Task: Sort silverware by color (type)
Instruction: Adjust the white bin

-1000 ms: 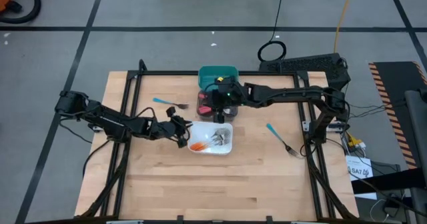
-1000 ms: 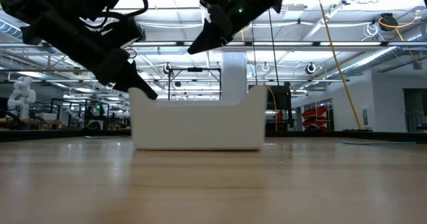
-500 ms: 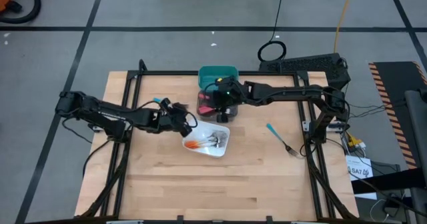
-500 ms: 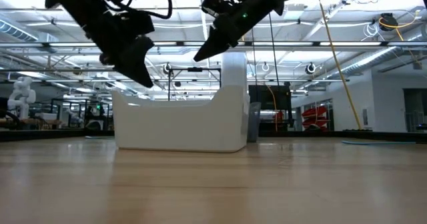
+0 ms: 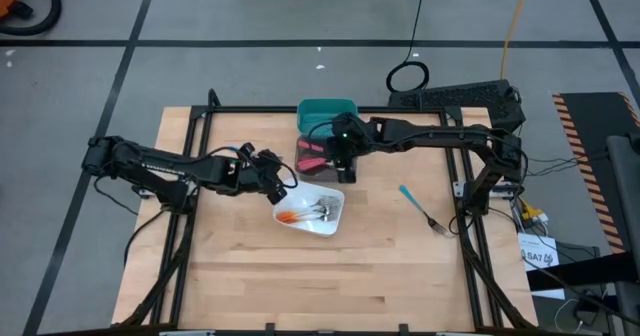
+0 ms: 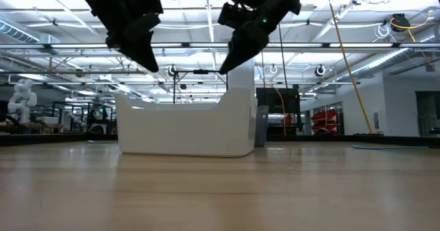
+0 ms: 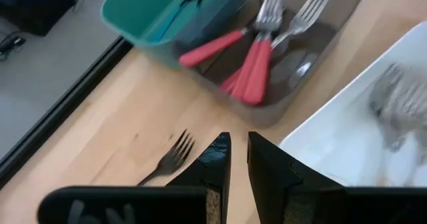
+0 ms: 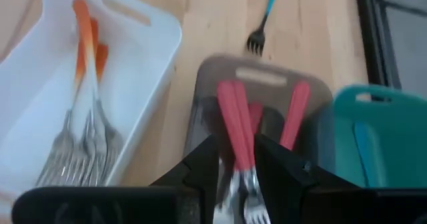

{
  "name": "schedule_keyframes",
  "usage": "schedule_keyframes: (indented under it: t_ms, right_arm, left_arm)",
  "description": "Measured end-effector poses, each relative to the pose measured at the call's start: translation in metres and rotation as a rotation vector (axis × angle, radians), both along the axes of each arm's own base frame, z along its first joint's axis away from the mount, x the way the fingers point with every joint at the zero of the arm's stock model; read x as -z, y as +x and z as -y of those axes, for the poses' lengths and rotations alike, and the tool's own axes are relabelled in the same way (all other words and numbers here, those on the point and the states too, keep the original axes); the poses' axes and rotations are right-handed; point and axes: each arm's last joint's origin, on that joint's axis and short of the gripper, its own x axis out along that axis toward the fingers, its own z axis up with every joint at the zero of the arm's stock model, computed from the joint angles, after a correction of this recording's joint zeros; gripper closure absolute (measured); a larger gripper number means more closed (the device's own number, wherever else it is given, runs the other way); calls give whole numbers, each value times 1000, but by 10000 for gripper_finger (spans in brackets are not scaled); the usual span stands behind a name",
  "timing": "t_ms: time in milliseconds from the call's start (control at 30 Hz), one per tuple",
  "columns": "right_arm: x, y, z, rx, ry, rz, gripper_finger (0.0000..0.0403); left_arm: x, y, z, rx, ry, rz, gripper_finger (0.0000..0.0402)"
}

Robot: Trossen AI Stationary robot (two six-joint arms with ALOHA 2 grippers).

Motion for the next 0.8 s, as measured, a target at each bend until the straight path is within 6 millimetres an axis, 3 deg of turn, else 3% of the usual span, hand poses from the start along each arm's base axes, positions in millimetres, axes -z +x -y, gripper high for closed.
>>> schedule_keyframes:
  t_ms: [233,467,667,800]
  right_arm:
    - [-14,-26,3,-61,88,-40,314]
    - [-13,-81,-8,-69,96,16,314]
    - [14,-135,-31,-49,99,181,314]
    - [42,-154,-47,-22,162,342,314]
  left_arm:
    - [5,-7,-10,-6,-43,-94,348]
    - [2,-20,-12,25,-21,-195,348]
    - [3,-39,-19,3,-45,-334,348]
    - [16,-48,-33,8,-50,-389,348]
